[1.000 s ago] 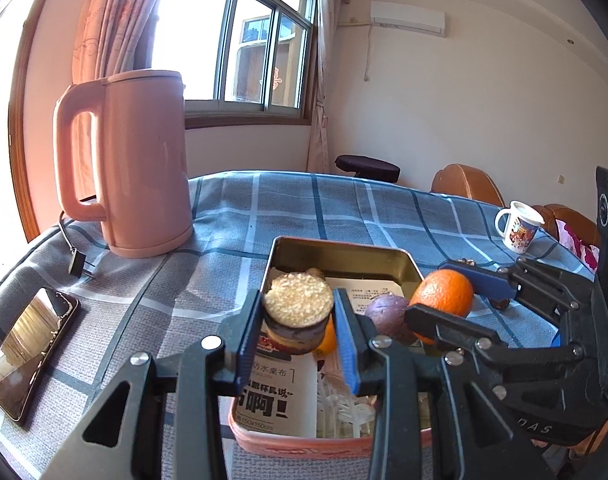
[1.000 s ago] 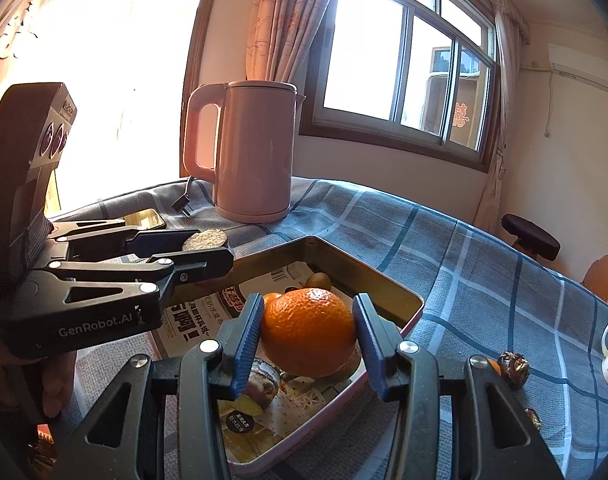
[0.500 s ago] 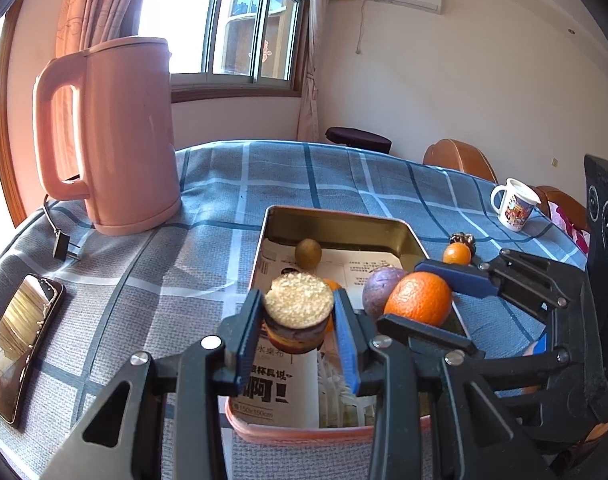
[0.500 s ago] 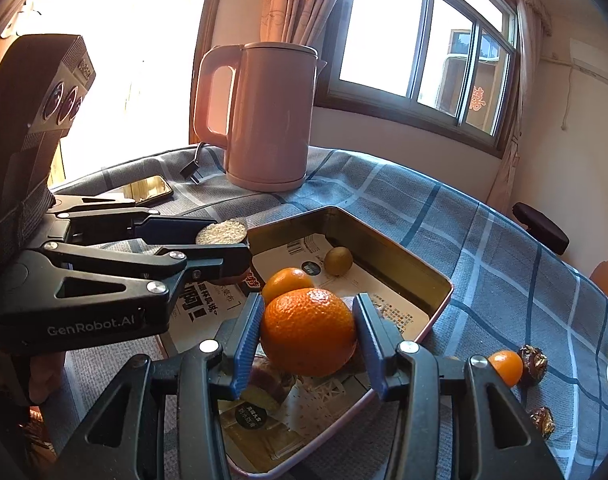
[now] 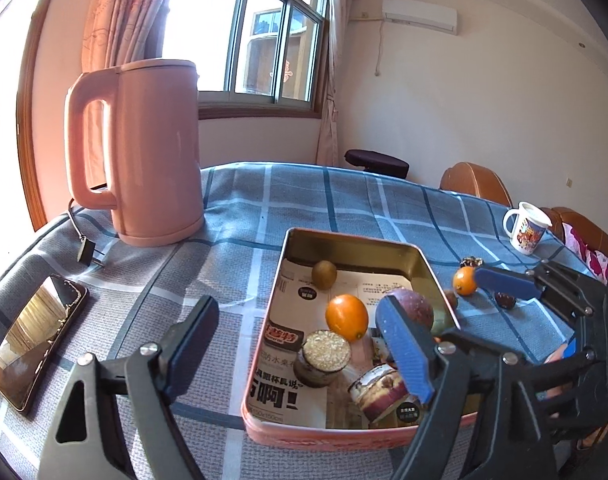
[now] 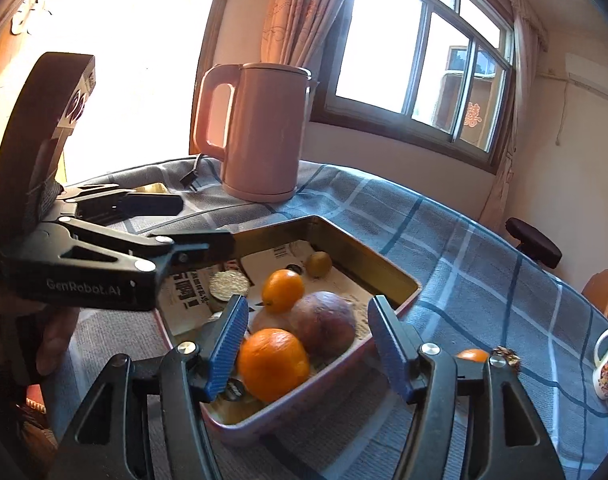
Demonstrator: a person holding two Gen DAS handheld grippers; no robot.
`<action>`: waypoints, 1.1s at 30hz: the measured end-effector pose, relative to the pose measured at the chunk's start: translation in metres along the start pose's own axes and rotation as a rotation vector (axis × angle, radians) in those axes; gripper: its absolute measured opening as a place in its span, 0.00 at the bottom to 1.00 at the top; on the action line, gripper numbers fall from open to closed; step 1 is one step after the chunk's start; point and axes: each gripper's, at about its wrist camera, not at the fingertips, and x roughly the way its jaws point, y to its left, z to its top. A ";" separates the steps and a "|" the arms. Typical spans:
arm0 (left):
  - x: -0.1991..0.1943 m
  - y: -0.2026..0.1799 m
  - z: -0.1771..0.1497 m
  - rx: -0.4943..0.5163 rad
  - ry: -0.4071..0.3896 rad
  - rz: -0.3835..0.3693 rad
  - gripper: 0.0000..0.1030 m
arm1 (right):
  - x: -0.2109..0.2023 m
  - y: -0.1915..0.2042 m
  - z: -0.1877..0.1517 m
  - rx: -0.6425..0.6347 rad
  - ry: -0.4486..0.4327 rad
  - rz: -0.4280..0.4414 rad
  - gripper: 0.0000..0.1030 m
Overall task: Organize fruits
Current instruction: 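Open the left tool releasing the biscuit jar into the tin while the right drops the orange, then grasp the brown kiwi with the right tool while the left grasps a brown chocolate treat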
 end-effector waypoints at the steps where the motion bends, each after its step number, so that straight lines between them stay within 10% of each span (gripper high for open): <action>1: -0.001 0.002 0.001 -0.010 -0.010 0.007 0.86 | -0.006 -0.010 -0.002 0.014 -0.001 -0.027 0.62; 8: -0.003 0.010 0.000 -0.073 -0.044 0.015 0.91 | -0.020 -0.085 -0.010 0.164 0.047 -0.207 0.62; 26: -0.005 0.000 0.000 -0.043 -0.054 0.013 0.93 | 0.079 -0.061 -0.020 0.025 0.350 -0.138 0.32; 33: -0.003 -0.016 0.000 -0.011 -0.048 -0.003 0.93 | 0.065 -0.065 -0.020 0.051 0.303 -0.132 0.25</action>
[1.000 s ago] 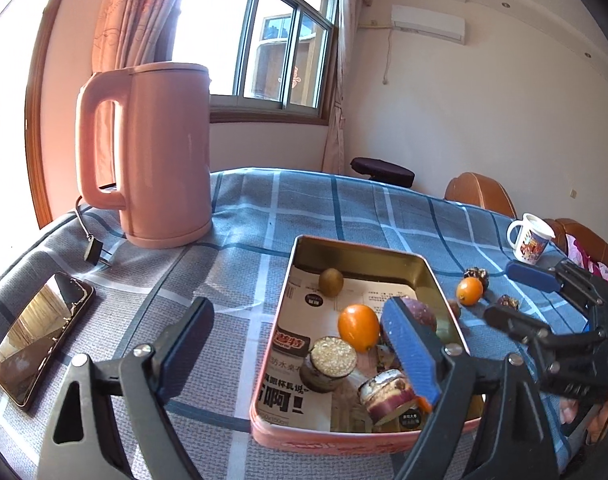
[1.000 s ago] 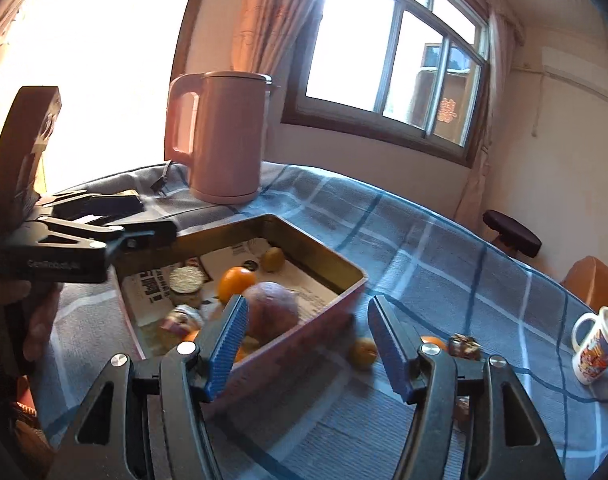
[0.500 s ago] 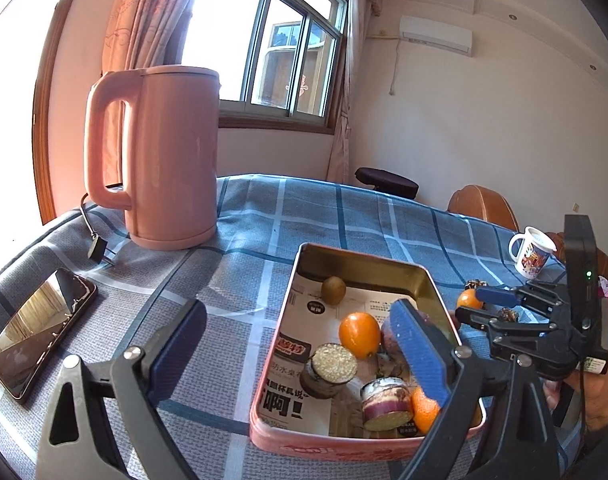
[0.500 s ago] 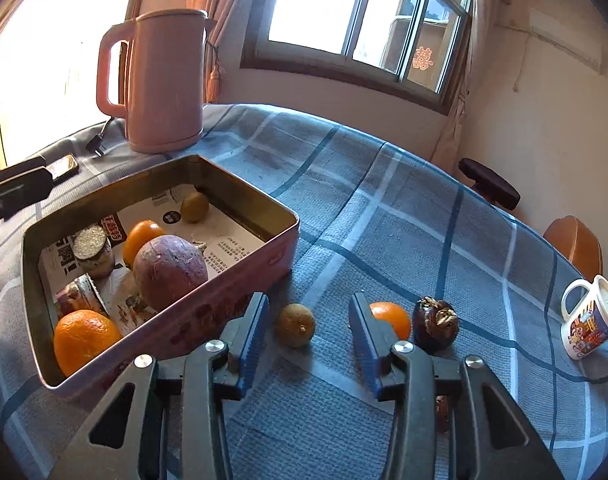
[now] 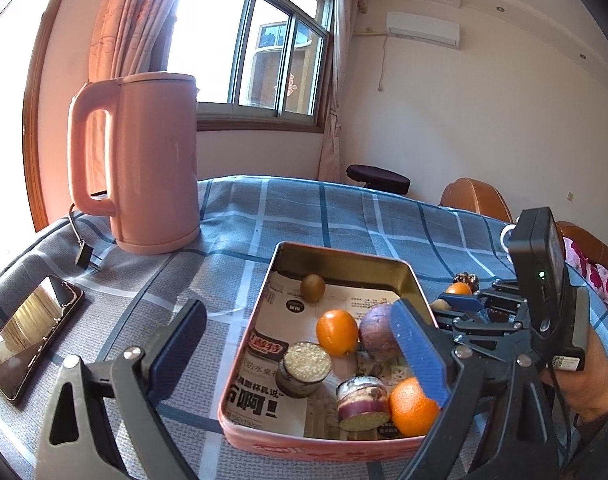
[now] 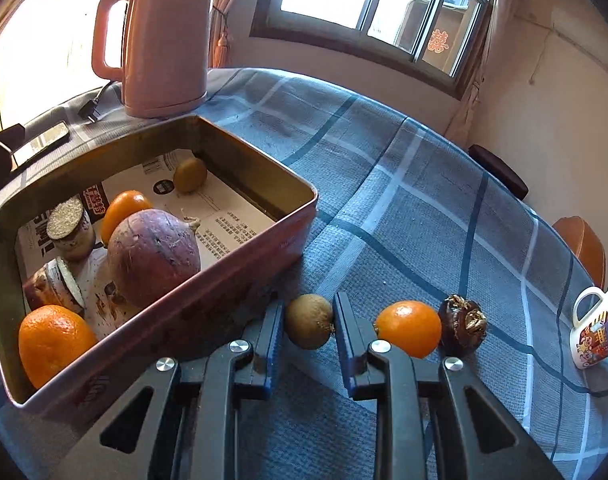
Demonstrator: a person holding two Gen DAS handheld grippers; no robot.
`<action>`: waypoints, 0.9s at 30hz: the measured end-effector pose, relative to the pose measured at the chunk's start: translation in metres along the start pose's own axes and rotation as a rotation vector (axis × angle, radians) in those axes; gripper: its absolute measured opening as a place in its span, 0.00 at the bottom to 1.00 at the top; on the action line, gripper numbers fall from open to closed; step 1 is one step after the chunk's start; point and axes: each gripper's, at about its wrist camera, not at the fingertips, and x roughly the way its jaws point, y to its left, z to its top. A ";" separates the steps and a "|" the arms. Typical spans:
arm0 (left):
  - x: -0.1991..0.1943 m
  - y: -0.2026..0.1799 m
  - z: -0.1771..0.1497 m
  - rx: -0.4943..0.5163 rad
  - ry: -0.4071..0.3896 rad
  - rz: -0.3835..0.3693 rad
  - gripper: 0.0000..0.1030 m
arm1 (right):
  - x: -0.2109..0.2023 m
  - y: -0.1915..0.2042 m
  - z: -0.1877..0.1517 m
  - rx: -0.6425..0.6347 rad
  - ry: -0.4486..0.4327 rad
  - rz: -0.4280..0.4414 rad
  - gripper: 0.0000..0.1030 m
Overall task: Organize fruits
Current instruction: 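Grasp the brown kiwi with the right tool while the left grasps a brown chocolate treat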
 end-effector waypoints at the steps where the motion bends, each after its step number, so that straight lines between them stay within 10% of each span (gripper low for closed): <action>1: 0.000 -0.004 0.001 0.008 0.000 -0.002 0.93 | -0.005 -0.002 -0.001 0.013 -0.017 0.005 0.25; 15: 0.010 -0.104 0.007 0.175 0.008 -0.135 0.93 | -0.068 -0.127 -0.066 0.307 -0.111 -0.219 0.25; 27: 0.066 -0.215 0.003 0.280 0.189 -0.327 0.89 | -0.068 -0.165 -0.090 0.447 -0.080 -0.211 0.25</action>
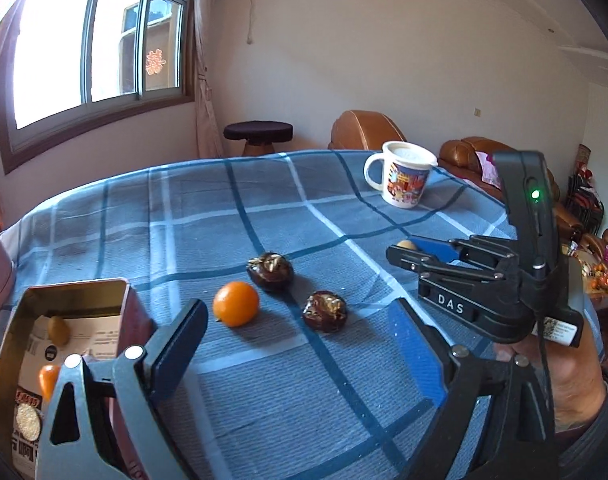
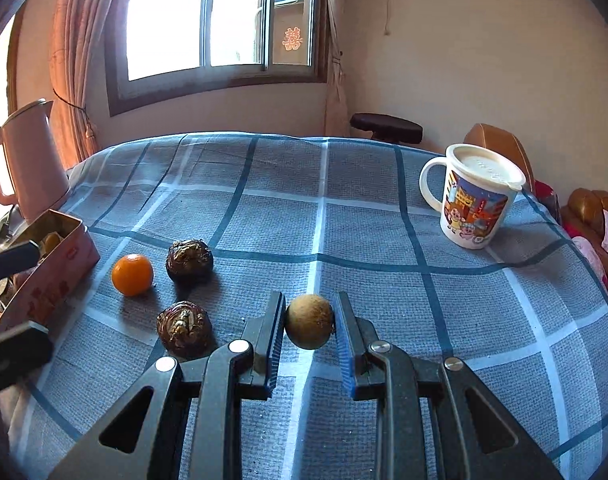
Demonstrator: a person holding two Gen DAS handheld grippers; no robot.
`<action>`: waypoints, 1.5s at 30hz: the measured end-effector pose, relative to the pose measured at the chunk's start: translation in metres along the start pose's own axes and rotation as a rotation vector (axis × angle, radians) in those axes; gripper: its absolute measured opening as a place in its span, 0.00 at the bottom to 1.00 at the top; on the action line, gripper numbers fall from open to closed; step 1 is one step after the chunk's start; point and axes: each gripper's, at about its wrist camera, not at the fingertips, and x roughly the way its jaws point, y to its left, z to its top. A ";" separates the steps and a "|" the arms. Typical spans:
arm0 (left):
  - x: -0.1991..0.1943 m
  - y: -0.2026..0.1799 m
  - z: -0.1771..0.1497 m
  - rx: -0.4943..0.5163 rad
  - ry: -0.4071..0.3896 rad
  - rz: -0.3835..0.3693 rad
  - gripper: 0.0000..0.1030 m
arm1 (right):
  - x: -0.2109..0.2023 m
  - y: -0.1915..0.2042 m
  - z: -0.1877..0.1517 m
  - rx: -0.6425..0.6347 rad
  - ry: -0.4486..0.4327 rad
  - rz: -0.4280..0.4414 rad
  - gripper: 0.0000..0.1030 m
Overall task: Organize fruits
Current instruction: 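Grasp the brown kiwi with the right tool while the left grasps a brown chocolate treat, then carry the kiwi and chocolate treat in both tools toward the pink tin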
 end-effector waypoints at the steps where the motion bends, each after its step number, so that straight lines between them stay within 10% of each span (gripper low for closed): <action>1: 0.010 -0.003 0.002 0.003 0.023 -0.012 0.86 | -0.001 -0.002 -0.001 0.010 -0.002 0.006 0.25; 6: 0.050 -0.008 0.006 -0.011 0.136 -0.055 0.67 | -0.005 -0.009 -0.002 0.043 -0.018 0.015 0.25; 15: 0.083 -0.017 0.005 0.012 0.226 -0.058 0.67 | -0.006 -0.006 -0.001 0.026 -0.025 0.007 0.25; 19: 0.094 -0.020 0.004 0.031 0.278 -0.063 0.40 | -0.006 -0.001 -0.001 -0.001 -0.027 0.000 0.25; 45: 0.049 -0.012 0.009 0.009 0.045 -0.036 0.40 | -0.021 0.003 -0.002 -0.023 -0.109 0.035 0.25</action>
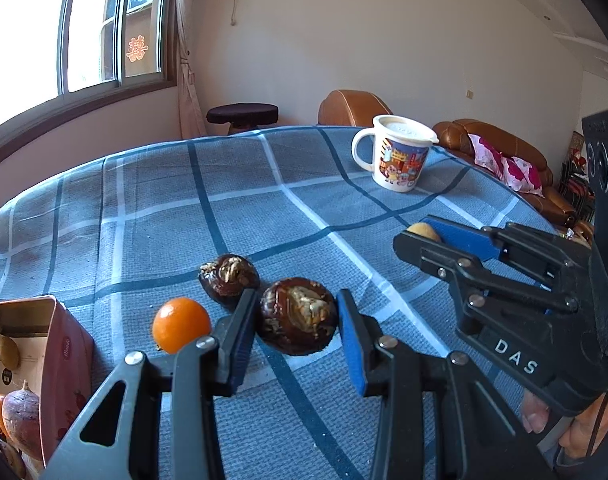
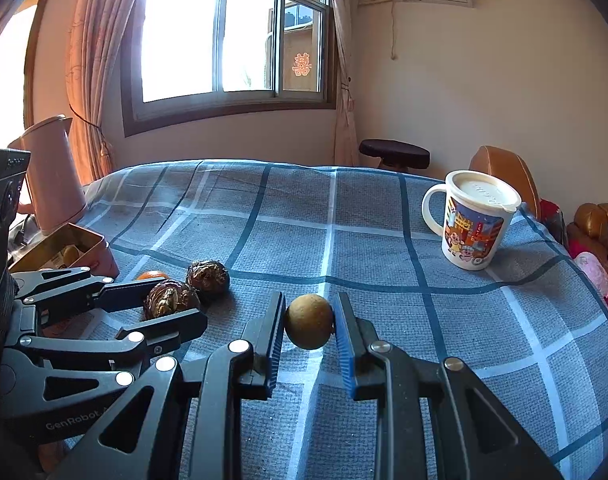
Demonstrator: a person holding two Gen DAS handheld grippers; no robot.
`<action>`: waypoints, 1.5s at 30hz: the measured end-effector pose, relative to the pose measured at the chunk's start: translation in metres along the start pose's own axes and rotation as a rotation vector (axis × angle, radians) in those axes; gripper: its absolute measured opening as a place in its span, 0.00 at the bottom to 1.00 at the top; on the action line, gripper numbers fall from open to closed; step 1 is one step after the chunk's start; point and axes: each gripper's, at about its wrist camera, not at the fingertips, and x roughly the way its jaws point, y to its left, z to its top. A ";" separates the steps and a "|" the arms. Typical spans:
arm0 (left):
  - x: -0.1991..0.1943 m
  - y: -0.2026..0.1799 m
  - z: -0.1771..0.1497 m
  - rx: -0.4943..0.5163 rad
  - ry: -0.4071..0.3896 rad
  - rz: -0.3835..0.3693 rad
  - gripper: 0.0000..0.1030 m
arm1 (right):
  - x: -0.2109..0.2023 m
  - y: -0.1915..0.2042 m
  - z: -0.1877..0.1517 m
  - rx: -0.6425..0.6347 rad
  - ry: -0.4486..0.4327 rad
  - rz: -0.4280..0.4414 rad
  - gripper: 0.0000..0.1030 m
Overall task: Organize fruits
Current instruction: 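Carry the kiwi and chocolate treat in both tools toward the pink tin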
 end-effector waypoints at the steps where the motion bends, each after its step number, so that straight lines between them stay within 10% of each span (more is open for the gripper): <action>1: -0.001 0.001 0.000 -0.005 -0.006 0.000 0.40 | -0.001 0.000 0.000 -0.002 -0.006 0.002 0.25; 45: -0.044 -0.012 -0.010 0.045 -0.207 0.097 0.40 | -0.039 0.000 -0.007 0.022 -0.199 0.002 0.25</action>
